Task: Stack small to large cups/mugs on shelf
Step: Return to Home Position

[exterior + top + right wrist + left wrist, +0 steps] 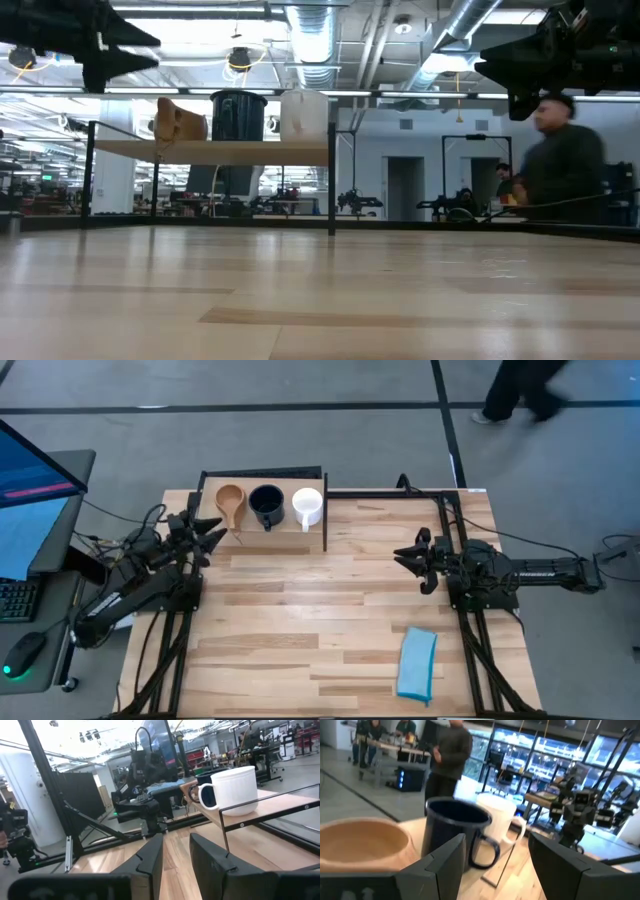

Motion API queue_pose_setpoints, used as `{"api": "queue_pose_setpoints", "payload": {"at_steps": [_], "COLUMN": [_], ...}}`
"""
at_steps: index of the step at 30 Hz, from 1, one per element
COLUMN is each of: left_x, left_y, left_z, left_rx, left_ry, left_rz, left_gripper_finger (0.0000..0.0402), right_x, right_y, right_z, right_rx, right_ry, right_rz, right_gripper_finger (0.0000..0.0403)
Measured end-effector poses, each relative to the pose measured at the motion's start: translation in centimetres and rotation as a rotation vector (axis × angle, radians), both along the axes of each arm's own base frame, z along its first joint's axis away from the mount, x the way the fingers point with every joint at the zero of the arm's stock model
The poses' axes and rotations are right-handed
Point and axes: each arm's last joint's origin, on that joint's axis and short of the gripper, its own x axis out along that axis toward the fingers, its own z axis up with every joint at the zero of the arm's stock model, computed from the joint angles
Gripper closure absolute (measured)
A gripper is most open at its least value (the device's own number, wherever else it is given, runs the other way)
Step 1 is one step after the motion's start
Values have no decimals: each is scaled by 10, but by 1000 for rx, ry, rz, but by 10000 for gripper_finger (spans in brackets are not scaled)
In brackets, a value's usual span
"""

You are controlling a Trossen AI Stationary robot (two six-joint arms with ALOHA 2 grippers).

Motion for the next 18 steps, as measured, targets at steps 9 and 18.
{"api": "queue_pose_setpoints", "payload": {"at_steps": [9,18], "left_x": [21,29], "left_y": [3,-4], "left_z": [-36,-55], "left_rx": [3,-12], "left_ry": [-9,79], "left_rz": [-6,-37], "left_gripper_finger": [193,193], "right_x": [0,-1], "right_y": [0,0], "right_z": [-3,-15], "right_rx": [0,-26], "right_ry": [34,27], "right_rz": [-1,-2], "right_gripper_finger": [284,284]}}
